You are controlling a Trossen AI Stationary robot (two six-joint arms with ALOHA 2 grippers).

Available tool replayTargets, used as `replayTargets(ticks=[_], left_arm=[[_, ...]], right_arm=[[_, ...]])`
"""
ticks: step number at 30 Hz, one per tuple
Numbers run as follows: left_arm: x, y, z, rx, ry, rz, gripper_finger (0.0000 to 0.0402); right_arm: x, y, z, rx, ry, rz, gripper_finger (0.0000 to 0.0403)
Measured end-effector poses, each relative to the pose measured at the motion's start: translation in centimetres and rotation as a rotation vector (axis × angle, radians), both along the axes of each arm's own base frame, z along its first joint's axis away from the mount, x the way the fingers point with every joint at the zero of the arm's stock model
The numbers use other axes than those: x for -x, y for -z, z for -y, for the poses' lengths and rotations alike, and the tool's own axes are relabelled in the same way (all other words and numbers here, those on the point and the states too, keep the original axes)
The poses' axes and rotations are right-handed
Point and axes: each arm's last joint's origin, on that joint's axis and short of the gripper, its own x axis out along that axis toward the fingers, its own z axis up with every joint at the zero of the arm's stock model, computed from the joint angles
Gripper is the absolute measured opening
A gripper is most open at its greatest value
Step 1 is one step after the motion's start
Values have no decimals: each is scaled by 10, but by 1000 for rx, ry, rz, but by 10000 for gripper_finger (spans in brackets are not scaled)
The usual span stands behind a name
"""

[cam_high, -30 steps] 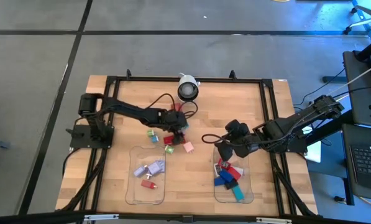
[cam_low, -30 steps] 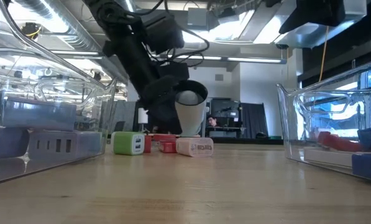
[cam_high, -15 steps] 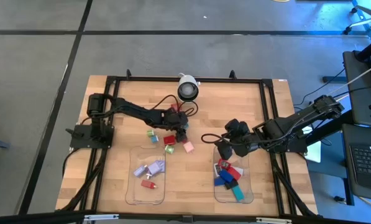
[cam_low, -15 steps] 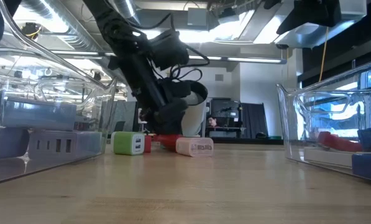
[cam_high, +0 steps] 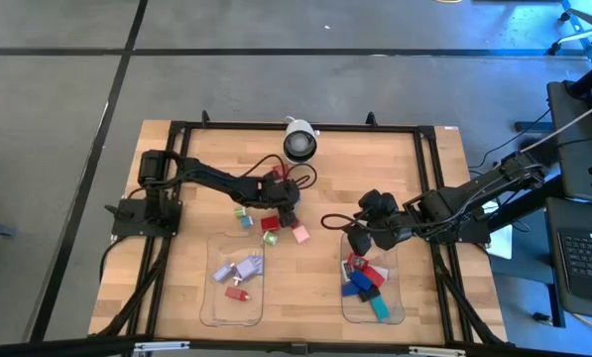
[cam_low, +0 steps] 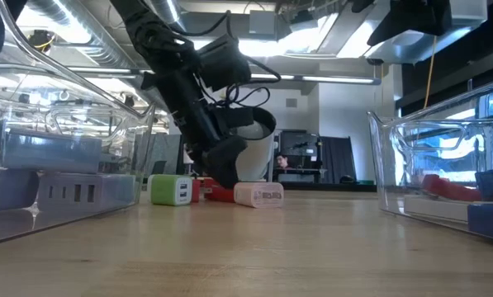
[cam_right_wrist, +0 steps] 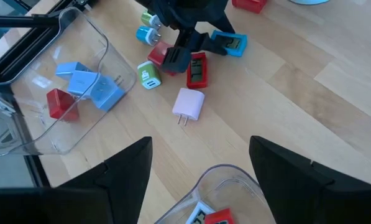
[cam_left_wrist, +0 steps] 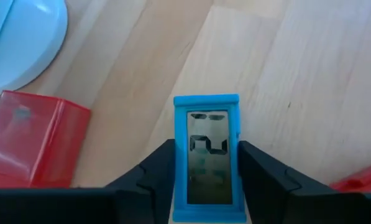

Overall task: Pick & Place Office items
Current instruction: Put the light blue timer into the right transparent bin

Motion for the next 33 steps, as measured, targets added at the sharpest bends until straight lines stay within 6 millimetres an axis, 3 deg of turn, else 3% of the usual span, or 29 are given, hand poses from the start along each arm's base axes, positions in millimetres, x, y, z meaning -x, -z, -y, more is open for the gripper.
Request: replayTargets(ticks=[5,13,20,27,33], left_arm=[[3,-13,2,-6,1,31,128],[12,-81,20,-82,-11,259,130],[26,-128,57,-190,104,405,132],[35,-143,91,-292,171,449,133],[34,-156,113,-348,239,564,133]], right_arm=[[0,0,0,-1,0,0,272],[-2,-1,1,-54,58,29,272],[-20,-12,9,-162,109,199,272],[-40,-29,23,-307,31,370,272],[-44,-31,32,-346,59,395,273]])
